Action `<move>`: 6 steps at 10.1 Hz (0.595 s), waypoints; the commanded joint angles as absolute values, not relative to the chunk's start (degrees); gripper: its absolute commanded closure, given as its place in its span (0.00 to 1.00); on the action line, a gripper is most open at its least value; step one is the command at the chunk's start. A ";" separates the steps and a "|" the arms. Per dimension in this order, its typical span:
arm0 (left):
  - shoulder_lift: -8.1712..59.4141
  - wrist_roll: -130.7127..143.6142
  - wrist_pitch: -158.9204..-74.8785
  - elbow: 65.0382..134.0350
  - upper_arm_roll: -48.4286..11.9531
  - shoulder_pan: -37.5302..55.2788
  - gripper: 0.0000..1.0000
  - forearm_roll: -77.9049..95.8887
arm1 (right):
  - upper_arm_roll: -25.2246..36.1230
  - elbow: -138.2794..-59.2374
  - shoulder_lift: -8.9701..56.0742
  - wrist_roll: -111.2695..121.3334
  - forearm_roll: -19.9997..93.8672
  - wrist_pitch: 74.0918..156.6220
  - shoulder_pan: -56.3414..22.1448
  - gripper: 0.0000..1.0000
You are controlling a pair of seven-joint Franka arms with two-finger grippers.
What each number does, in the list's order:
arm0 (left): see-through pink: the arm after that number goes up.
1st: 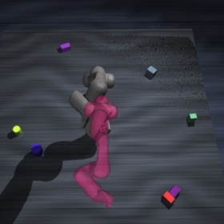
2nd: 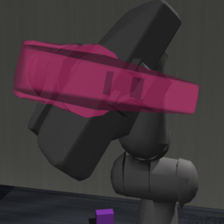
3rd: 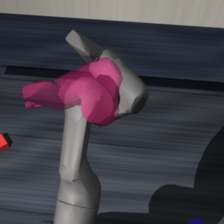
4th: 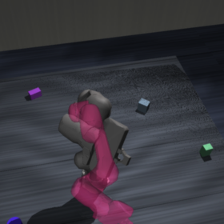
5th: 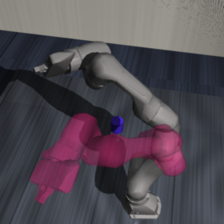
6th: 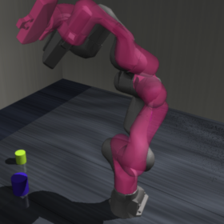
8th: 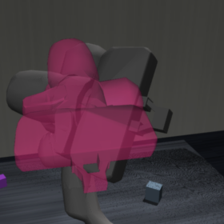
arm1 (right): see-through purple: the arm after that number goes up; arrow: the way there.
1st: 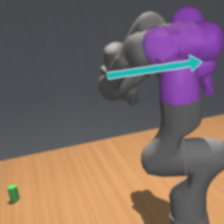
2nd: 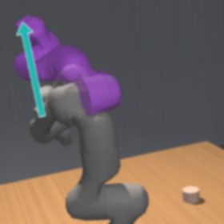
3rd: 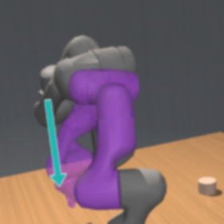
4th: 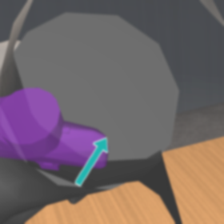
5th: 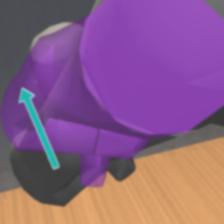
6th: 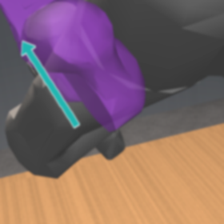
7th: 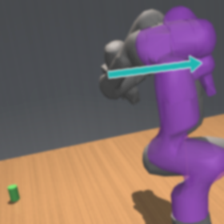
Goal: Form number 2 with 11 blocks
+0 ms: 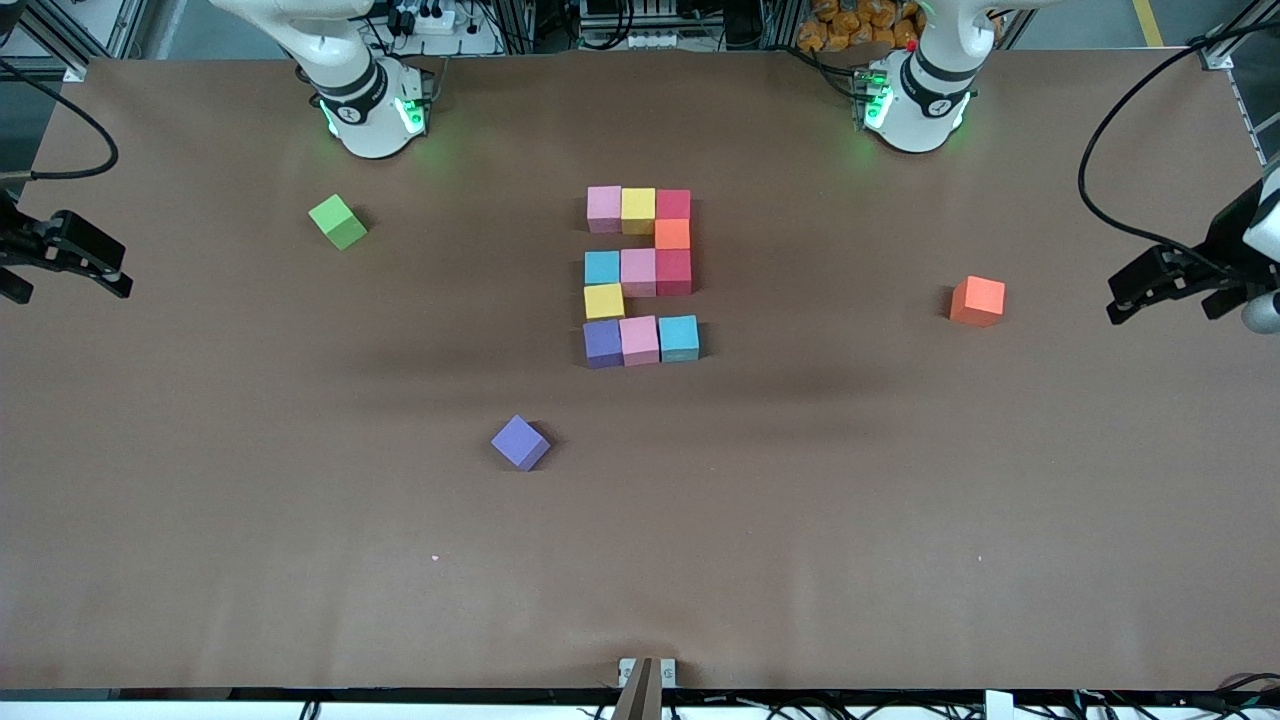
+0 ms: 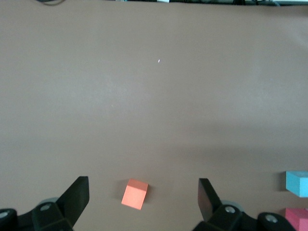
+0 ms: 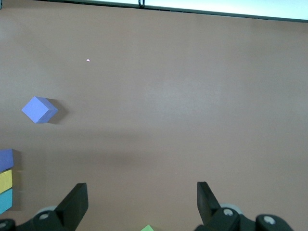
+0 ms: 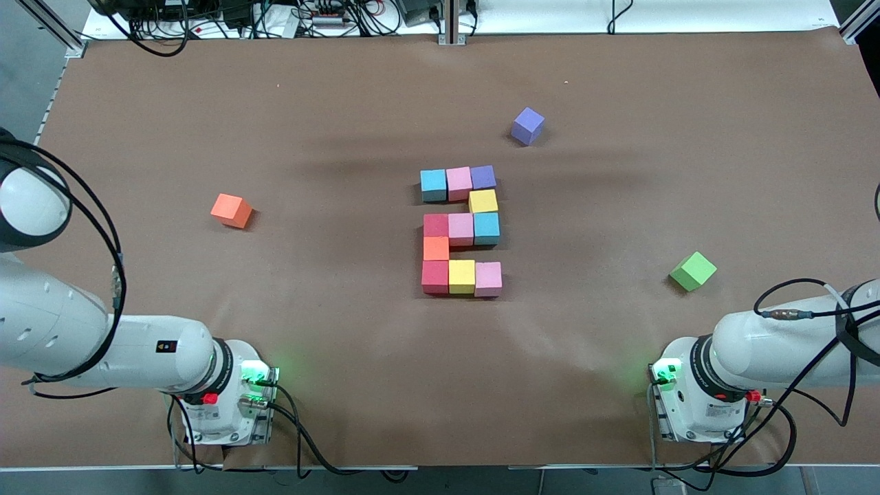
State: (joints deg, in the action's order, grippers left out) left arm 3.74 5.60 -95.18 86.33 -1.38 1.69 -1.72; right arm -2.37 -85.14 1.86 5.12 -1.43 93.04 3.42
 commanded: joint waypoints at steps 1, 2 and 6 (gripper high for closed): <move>2.99 5.10 -90.54 84.65 -0.26 2.64 0.00 -0.35 | -2.64 -85.43 1.41 5.62 -1.23 93.25 3.87 0.00; 2.99 5.10 -89.66 84.29 -0.26 2.64 0.00 -0.61 | -2.64 -85.43 1.41 5.54 -1.23 93.25 3.78 0.00; 1.77 5.10 -88.16 84.64 0.62 3.43 0.00 -0.09 | -2.64 -85.43 1.41 5.62 -1.23 93.25 3.87 0.00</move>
